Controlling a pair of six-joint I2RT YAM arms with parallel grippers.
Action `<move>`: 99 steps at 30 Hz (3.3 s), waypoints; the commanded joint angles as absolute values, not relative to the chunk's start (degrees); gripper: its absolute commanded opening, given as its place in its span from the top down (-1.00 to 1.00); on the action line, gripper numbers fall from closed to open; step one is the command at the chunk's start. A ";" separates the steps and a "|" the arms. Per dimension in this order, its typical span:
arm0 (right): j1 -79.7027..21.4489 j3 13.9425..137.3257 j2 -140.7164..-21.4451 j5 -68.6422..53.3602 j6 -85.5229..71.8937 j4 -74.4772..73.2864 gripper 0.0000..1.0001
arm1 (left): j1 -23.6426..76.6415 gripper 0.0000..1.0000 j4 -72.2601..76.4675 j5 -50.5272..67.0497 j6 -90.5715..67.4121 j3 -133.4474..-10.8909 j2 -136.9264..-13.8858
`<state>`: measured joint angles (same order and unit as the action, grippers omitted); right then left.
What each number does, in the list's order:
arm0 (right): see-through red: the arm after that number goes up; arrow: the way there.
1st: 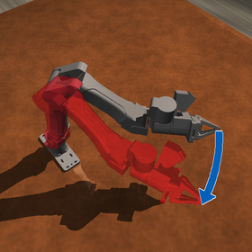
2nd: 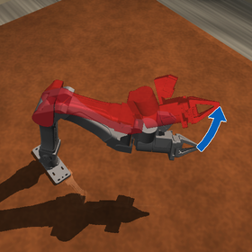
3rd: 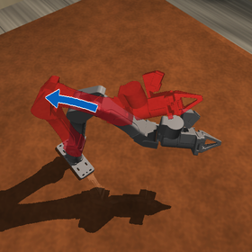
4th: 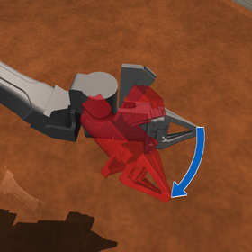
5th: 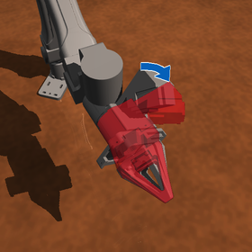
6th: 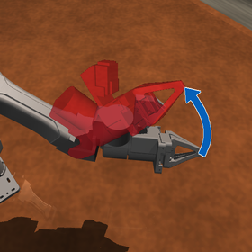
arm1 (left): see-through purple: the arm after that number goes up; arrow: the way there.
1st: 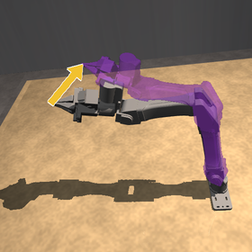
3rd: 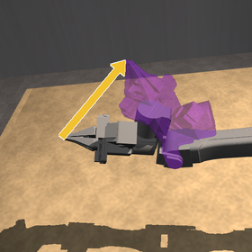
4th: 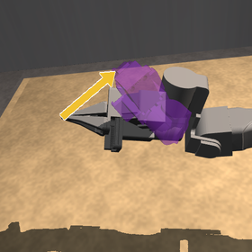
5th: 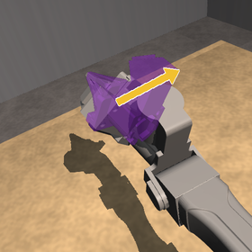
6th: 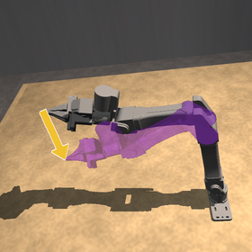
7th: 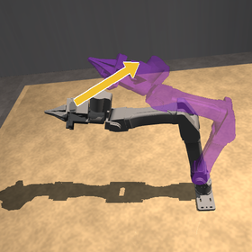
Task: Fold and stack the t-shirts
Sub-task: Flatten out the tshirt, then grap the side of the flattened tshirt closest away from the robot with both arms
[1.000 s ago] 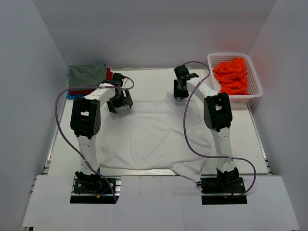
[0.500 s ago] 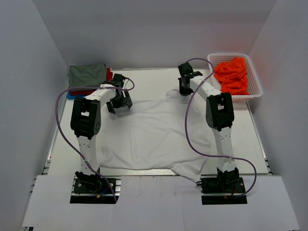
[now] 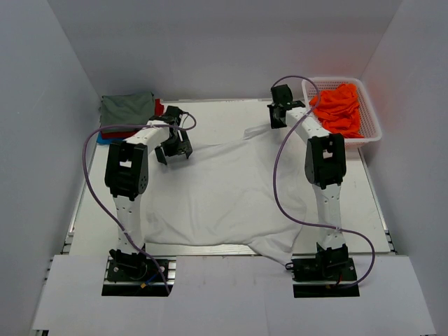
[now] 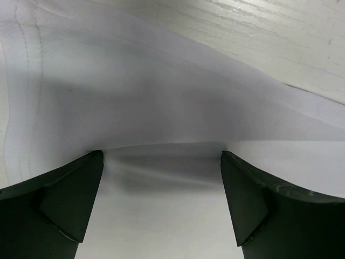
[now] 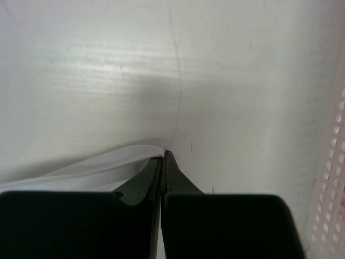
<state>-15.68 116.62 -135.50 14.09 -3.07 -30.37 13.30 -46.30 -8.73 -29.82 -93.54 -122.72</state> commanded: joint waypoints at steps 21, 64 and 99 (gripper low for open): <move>-17.84 94.34 -116.29 0.54 -8.52 -26.45 -0.81 | 12.92 -1.00 -40.35 -9.40 -30.06 -90.81 -112.51; -21.36 83.27 -96.30 5.37 -18.54 -28.31 -0.81 | 11.87 -1.00 -46.41 -11.76 -37.94 -85.65 -97.59; -31.64 45.26 -72.94 0.62 -35.60 -37.45 -0.75 | 3.52 1.00 -31.90 -0.09 -45.97 -47.46 -92.29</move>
